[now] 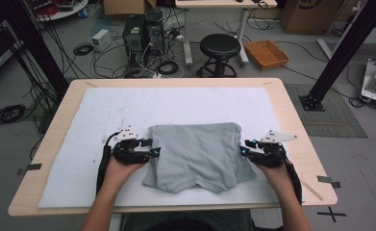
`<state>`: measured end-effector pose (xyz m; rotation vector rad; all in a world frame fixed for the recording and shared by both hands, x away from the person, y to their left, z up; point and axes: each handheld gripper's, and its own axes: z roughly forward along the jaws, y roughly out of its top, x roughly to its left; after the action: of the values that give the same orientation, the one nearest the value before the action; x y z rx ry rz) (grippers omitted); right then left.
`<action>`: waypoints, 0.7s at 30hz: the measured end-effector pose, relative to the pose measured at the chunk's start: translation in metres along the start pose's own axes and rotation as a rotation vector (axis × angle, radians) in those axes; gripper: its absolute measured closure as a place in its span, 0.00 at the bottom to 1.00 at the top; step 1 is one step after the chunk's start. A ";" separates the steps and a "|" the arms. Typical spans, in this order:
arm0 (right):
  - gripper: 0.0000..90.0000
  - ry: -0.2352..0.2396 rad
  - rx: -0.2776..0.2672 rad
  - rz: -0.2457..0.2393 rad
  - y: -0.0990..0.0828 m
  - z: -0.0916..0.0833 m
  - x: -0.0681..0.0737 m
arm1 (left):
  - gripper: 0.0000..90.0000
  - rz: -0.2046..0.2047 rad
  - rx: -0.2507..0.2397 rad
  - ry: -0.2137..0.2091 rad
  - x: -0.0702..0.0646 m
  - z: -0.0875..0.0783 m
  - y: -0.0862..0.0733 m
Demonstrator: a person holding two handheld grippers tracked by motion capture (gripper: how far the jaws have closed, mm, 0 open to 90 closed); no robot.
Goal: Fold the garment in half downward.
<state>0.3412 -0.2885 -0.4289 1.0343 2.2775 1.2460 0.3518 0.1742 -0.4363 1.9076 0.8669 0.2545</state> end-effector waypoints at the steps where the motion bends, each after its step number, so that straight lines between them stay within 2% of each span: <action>1: 0.69 -0.005 0.005 0.002 0.003 0.005 -0.003 | 0.48 0.002 0.003 0.014 0.002 0.003 0.001; 5: 0.69 -0.050 0.053 0.009 0.013 0.027 -0.013 | 0.49 -0.015 0.019 0.069 0.011 0.010 0.004; 6: 0.69 -0.050 0.053 0.009 0.013 0.027 -0.013 | 0.49 -0.015 0.019 0.069 0.011 0.010 0.004; 7: 0.77 -0.054 0.084 0.035 0.016 0.041 -0.022 | 0.53 -0.031 0.026 0.092 0.017 0.014 0.004; 8: 0.77 -0.054 0.084 0.035 0.016 0.041 -0.022 | 0.53 -0.030 0.032 0.109 0.019 0.016 0.005; 10: 0.90 -0.044 0.113 0.040 0.014 0.049 -0.028 | 0.67 -0.013 0.046 0.132 0.023 0.022 0.005; 12: 0.97 -0.028 0.110 0.052 0.014 0.052 -0.032 | 0.79 0.012 0.063 0.159 0.025 0.026 0.005; 15: 0.99 -0.036 0.102 0.041 0.018 0.050 -0.032 | 0.91 0.038 0.073 0.156 0.025 0.028 0.008; 19: 1.00 -0.044 0.089 0.022 0.025 0.049 -0.033 | 0.96 0.036 0.080 0.152 0.028 0.028 0.013; 21: 1.00 -0.054 0.075 0.027 0.028 0.049 -0.036 | 0.96 0.035 0.075 0.158 0.031 0.028 0.017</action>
<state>0.4070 -0.2770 -0.4344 1.1152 2.2918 1.1361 0.3962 0.1712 -0.4416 1.9937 0.9594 0.4031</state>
